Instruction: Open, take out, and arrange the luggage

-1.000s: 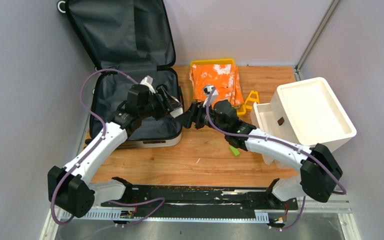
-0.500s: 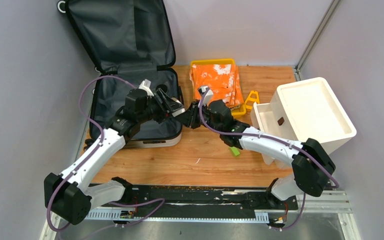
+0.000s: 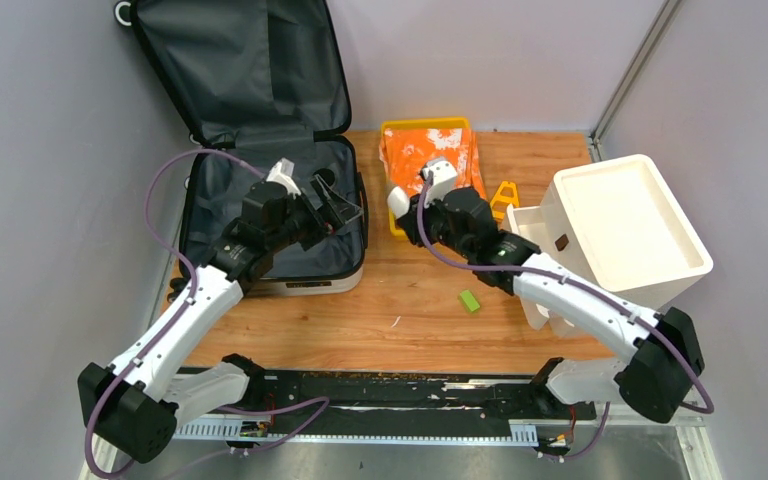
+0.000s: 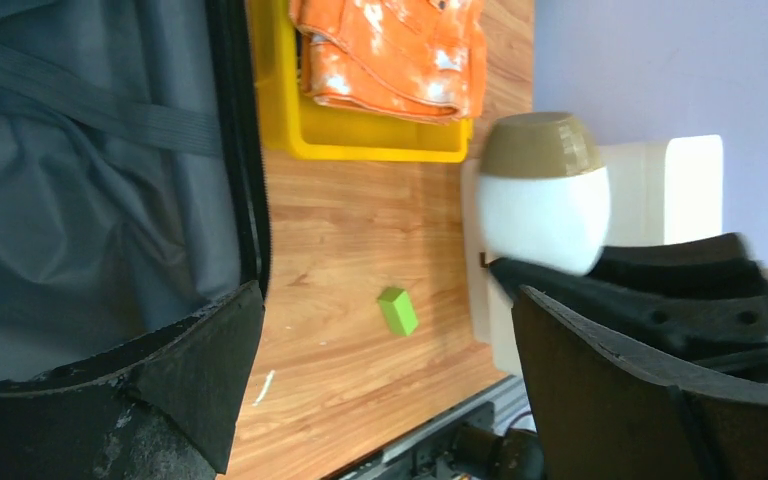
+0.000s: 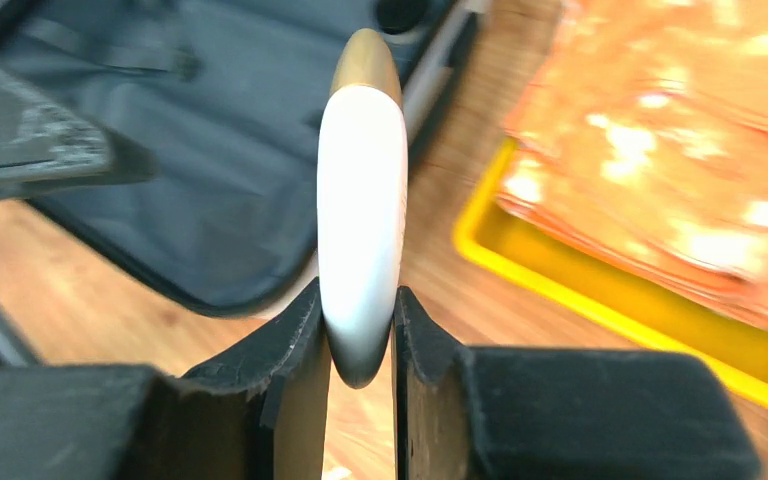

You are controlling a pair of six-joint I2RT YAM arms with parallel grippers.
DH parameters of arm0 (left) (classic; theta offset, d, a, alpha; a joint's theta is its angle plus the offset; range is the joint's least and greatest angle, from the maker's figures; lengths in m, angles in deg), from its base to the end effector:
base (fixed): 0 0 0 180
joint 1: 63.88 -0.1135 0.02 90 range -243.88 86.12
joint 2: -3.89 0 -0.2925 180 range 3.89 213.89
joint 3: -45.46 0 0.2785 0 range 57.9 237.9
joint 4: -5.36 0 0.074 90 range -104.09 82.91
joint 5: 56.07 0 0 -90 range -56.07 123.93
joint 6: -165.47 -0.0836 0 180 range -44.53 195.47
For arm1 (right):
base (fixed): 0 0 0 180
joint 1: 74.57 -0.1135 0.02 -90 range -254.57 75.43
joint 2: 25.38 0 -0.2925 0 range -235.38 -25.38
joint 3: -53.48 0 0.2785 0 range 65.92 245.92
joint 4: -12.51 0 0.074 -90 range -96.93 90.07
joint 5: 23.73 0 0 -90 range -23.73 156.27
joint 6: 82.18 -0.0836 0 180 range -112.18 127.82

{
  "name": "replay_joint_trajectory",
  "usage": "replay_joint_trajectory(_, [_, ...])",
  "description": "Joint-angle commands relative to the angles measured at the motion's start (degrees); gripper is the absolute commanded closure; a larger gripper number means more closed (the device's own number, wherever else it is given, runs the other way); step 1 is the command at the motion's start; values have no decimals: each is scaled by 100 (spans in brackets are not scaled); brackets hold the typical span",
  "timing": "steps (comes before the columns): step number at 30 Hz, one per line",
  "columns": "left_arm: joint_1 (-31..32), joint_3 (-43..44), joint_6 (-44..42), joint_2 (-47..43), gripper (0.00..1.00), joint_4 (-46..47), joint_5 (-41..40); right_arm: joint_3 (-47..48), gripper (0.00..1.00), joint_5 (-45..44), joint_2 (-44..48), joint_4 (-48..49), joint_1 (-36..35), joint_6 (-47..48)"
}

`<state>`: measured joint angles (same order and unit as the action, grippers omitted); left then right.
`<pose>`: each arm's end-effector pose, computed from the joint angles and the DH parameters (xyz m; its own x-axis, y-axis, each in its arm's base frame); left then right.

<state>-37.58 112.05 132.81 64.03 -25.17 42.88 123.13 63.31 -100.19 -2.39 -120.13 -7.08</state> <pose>0.2579 -0.1420 0.3346 -0.6731 -0.5950 -0.4393 -0.0030 0.5961 -0.8029 0.2612 0.2602 0.3167 -0.4067 -0.0480 -0.9123 -0.5945 0.7722 0.2244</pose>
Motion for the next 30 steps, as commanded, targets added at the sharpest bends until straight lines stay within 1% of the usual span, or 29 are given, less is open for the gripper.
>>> replay_joint_trajectory(1, [33,262,-870,8,0,-323,-490,725,100,-1115,422,-1850,283,1231])
replay_joint_trajectory(2, [33,320,-1189,53,0,-443,-633,825,100,-1434,488,-2172,306,1408])
replay_joint_trajectory(3, [33,348,-1348,74,0,-517,-733,903,100,-1632,572,-2459,336,1757])
replay_joint_trajectory(5, [33,460,-1875,148,0,-718,-1070,1058,100,-1950,718,-3009,475,2055])
replay_joint_trajectory(6, [33,549,-2308,194,0,-838,-1286,1142,100,-2039,785,-3265,593,2144])
replay_joint_trajectory(7, [33,586,-2505,214,0,-877,-1389,1231,100,-2051,841,-3539,705,2236])
replay_joint_trajectory(8, [33,640,-3329,297,0,-952,-1734,1369,100,-2109,947,-4183,1032,2480])
replay_joint_trajectory(9, [33,632,-3740,314,0,-947,-1832,1398,100,-2171,964,-4431,1150,2516])
replay_joint_trajectory(11, [33,576,-4216,371,0,-951,-2045,1404,100,-2192,993,-4924,1396,2554])
replay_joint_trajectory(13, [33,484,-4479,432,0,-960,-2368,1318,100,-2412,992,-5350,1563,2582])
replay_joint_trajectory(14, [33,476,-4460,484,0,-1028,-2549,1254,100,-2506,992,-5513,1632,2592])
replay_joint_trajectory(16, [32,531,-4421,561,0,-1120,-2411,1126,100,-2654,1022,-5729,1782,2590])
replay_joint_trajectory(20, [33,671,-4419,701,0,-1257,-2095,1032,100,-2601,1065,-6005,1884,2524])
replay_joint_trajectory(24, [33,936,-4581,844,0,-1583,-2073,901,100,-2756,1043,-6206,1925,2482])
replay_joint_trajectory(27, [33,1059,-4700,882,0,-1765,-2073,775,94,-2706,1016,-6231,1989,2435])
replay_joint_trajectory(28, [33,1099,-4762,880,0,-1840,-2079,746,91,-2694,1008,-6238,1997,2404])
replay_joint_trajectory(30, [33,1101,-4872,840,0,-1919,-2138,751,80,-2682,971,-6291,2005,2342])
